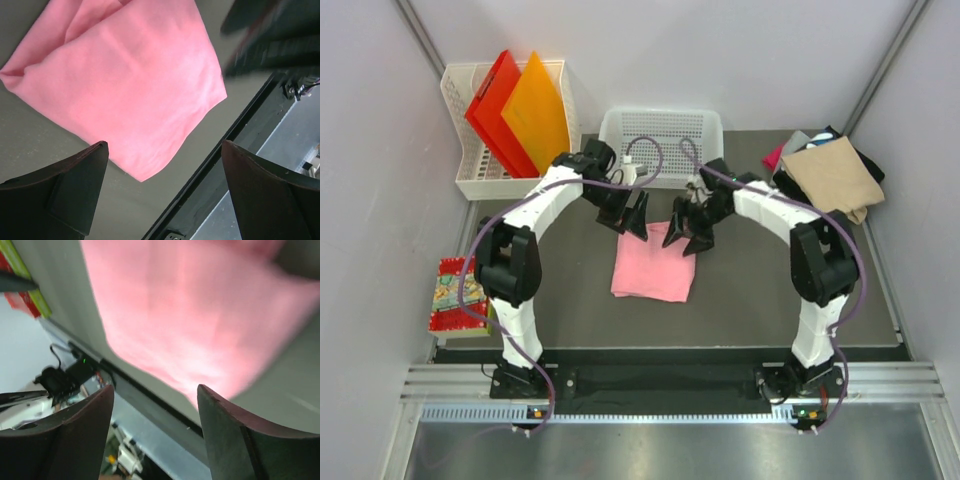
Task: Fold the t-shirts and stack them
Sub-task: Fold the long partially folded tshirt into a neat square, then put the neatly folded tshirt into the corner of the board with the right arm
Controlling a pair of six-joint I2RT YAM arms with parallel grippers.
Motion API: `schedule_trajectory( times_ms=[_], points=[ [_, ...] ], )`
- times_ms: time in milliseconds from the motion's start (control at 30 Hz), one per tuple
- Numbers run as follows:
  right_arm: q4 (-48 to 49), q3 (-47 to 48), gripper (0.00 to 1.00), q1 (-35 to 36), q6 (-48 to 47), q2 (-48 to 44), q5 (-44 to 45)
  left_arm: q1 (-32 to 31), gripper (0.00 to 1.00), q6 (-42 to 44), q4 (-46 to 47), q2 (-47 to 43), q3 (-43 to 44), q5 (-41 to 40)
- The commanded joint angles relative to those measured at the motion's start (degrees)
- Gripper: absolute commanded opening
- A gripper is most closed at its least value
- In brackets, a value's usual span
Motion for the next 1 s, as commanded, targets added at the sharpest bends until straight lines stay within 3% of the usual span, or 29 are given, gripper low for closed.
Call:
schedule_trajectory(
  times_ms=[0, 267, 533, 767, 967],
  points=[
    [-4.65, 2.38, 0.68, -8.73, -8.02, -0.37, 3.23, 0.01, 0.99, 1.01, 0.82, -2.17, -2.00, 2.86],
    [-4.12, 10.81, 0.68, -12.70, -12.34, 12.11, 4.46, -1.83, 0.97, 3.47, 4.25, -2.44, -8.68, 5.15],
    [-1.58, 13.19, 0.67, -13.31, -11.72, 16.17, 1.66, -3.86, 0.96, 3.12, 8.56, 1.60, -10.71, 4.19],
    [6.50, 4.76, 0.66, -11.03, -7.60, 13.19, -2.13, -4.30, 0.96, 4.52, 10.32, 5.12, -11.76, 1.20],
    [16.59, -10.77, 0.68, -8.22, -4.43, 2.65, 3.57, -4.39, 0.96, 6.46, 11.90, 5.47, -15.36, -1.18]
  ],
)
